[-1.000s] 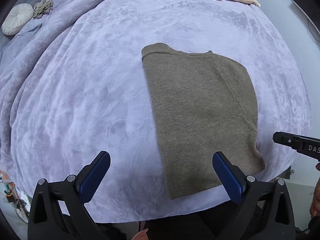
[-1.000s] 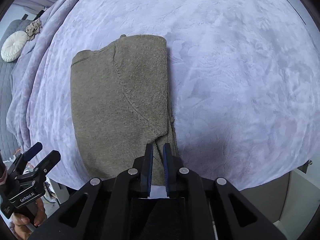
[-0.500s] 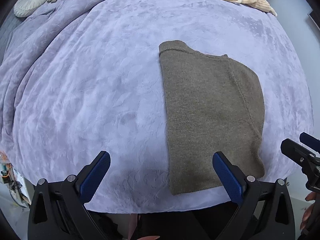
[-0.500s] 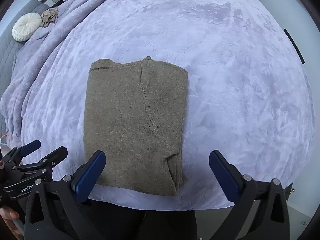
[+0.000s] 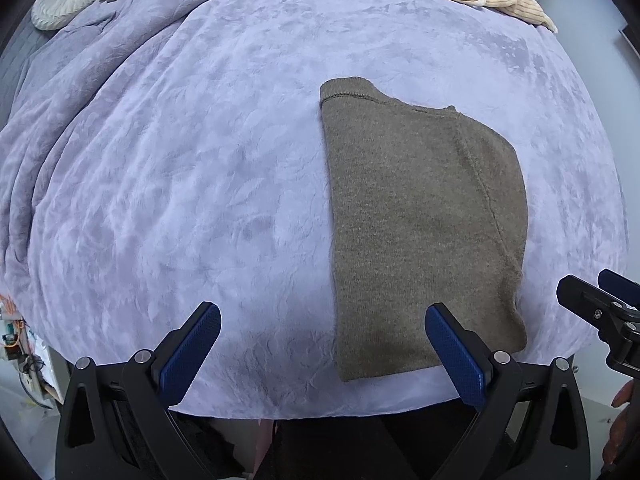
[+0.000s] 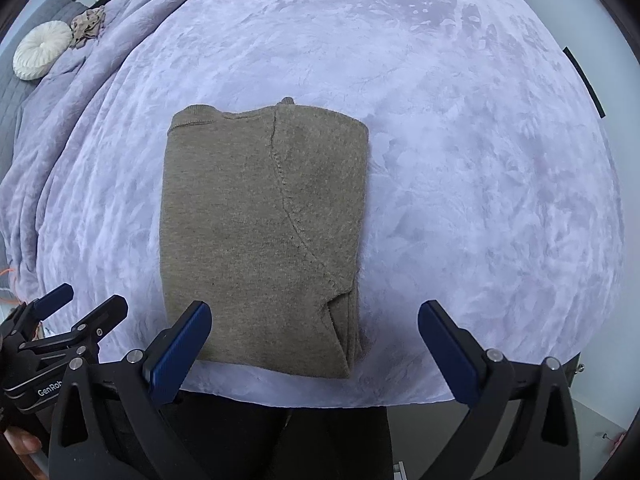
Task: Fold small clothes
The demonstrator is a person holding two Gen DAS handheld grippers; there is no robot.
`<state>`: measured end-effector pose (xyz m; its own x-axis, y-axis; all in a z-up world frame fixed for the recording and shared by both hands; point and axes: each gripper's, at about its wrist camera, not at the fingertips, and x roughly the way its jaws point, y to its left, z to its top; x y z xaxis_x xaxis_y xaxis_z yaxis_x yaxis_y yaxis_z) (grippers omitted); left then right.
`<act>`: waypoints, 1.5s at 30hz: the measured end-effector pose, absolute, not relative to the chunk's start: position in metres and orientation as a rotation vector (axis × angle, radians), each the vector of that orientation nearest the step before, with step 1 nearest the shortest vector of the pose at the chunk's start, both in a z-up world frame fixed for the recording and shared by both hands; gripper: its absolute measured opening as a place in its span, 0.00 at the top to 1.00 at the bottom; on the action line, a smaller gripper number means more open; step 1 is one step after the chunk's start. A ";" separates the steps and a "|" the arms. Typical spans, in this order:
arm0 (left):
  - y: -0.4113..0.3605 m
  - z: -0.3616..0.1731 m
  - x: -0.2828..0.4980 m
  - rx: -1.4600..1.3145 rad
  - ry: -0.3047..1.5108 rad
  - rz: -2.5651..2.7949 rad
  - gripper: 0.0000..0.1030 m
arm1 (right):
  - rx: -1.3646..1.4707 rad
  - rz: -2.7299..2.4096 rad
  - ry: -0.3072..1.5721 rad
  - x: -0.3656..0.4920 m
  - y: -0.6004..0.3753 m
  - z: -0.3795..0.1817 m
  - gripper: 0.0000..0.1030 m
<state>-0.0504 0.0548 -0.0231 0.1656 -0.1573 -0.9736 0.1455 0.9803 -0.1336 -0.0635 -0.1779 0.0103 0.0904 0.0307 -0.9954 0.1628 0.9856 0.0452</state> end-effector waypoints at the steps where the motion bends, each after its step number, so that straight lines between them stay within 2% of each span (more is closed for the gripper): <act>1: 0.055 -0.023 -0.051 -0.009 1.388 -0.215 0.01 | 0.158 -0.100 1.480 -0.064 -0.178 0.010 0.00; 45: 0.057 -0.026 -0.050 0.007 1.396 -0.196 0.01 | 0.155 -0.111 1.515 -0.064 -0.174 0.001 0.00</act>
